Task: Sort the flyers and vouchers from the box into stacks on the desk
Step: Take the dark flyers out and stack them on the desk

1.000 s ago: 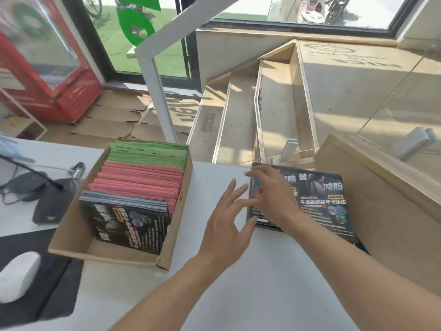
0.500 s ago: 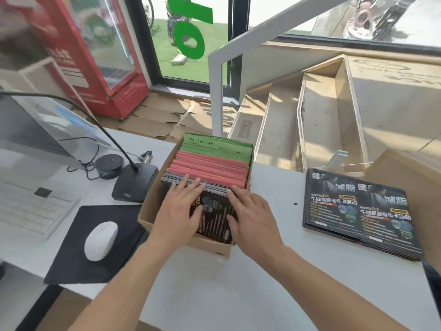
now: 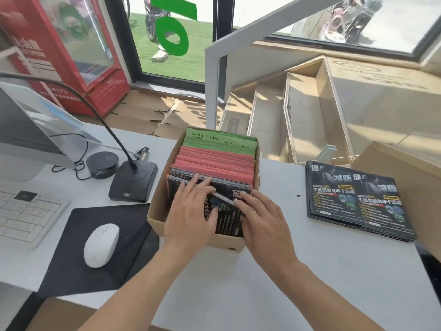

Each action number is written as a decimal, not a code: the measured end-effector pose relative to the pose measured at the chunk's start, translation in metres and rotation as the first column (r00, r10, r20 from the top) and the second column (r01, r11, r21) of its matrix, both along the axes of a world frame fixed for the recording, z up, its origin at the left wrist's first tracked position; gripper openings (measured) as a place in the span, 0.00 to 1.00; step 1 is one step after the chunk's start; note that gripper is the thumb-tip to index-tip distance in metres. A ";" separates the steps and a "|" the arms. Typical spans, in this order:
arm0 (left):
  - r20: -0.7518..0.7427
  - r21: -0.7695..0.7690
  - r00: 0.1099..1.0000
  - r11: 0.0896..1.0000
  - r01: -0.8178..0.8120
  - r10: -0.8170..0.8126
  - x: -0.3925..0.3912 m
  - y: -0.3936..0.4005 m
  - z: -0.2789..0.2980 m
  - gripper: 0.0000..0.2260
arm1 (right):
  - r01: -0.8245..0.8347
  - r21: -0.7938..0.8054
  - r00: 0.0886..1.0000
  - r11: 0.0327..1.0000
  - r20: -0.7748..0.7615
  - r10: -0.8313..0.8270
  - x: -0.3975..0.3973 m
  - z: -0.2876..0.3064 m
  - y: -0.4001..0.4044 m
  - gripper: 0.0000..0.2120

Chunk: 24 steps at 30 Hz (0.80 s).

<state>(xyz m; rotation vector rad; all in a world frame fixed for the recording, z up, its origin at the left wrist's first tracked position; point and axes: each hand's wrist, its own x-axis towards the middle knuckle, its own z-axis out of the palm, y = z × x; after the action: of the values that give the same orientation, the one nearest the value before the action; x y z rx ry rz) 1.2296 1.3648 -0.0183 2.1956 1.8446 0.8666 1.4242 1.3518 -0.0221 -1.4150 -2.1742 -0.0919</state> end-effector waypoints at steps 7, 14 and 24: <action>-0.024 0.031 0.997 0.997 0.074 -0.073 -0.005 -0.004 0.002 0.13 | 0.034 -0.293 0.974 0.955 -0.205 -0.098 -0.006 0.010 -0.008 0.15; -0.132 -0.030 0.939 0.948 0.317 -0.318 -0.033 -0.007 0.073 0.10 | -0.240 -0.388 0.731 0.890 -0.676 -0.097 -0.013 0.066 -0.012 0.16; 0.770 -0.184 0.620 0.878 0.442 -0.151 0.007 -0.005 0.146 0.11 | -0.302 -0.392 0.490 0.869 -0.846 -0.211 0.044 0.167 0.015 0.18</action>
<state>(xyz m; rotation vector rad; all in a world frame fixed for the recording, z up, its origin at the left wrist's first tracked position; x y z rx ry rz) 1.2366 1.3593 0.1279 1.5016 1.0714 1.0308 1.4679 1.3670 0.1451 -1.2026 -1.3382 1.0879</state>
